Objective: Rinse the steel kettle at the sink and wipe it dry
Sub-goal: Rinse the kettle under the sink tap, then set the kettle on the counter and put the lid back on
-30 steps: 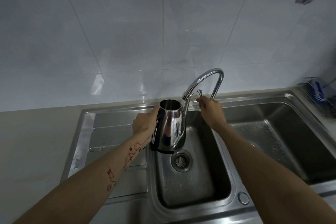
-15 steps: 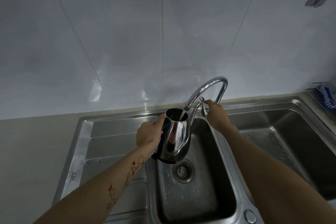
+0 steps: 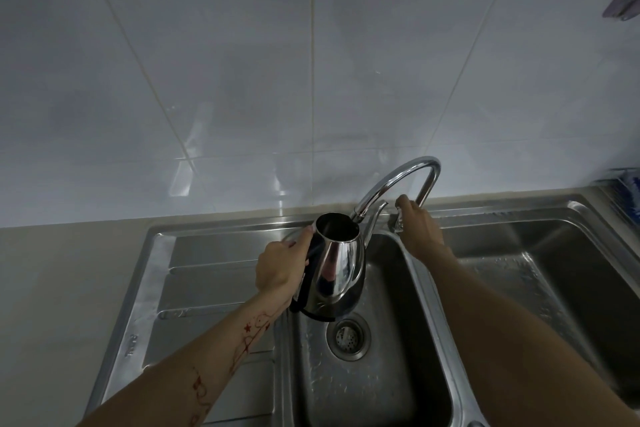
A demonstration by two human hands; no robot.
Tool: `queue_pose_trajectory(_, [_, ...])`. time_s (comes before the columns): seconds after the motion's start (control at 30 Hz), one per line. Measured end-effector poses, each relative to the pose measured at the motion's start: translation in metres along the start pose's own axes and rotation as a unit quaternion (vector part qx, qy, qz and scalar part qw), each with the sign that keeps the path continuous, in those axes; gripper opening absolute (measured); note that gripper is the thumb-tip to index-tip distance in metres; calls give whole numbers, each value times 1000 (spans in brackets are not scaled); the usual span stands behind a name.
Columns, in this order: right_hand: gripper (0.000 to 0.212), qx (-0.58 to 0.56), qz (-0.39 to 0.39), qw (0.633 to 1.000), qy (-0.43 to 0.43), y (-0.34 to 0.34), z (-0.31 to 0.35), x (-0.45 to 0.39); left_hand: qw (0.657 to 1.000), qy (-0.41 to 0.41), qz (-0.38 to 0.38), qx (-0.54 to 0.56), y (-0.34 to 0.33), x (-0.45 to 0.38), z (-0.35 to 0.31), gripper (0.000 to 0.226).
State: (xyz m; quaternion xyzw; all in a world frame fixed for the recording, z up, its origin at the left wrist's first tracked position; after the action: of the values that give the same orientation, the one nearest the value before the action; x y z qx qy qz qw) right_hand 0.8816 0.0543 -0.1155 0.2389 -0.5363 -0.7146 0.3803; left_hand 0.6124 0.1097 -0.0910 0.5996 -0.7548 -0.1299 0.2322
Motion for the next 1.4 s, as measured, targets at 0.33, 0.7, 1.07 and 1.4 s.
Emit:
queue_pose_trajectory(0.33, [70,-132,-23,990,-50,2,4,71,999,-27,25,-2,14,22,-4,56])
queue_pose_trajectory(0.7, [35,-169,-38,985,-19,-14,79,153,1000,-13,-15,15,120,69,46,59])
queue_pose_trajectory(1.07, [38,-214,-2,971,108,-63,258,208,988,9,-125,86,319,61,168,51])
queue_pose_trajectory(1.4, [40,-216,0,972,89,-136,423,271,989,-4,-77,128,473,20,273,50])
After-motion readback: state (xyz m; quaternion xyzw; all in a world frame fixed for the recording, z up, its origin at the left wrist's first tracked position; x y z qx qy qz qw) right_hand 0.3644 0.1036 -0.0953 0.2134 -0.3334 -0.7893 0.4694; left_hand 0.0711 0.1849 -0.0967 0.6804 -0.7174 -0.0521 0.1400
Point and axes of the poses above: each hand's wrist, its own x-axis away from the middle knuckle, its own y-axis out of the back of the hand, z = x × y, the point moved 3 cm from there along -x, towards the middle knuckle, and after that the axes turned 8 degrees about -y, right-handed, at the moved point
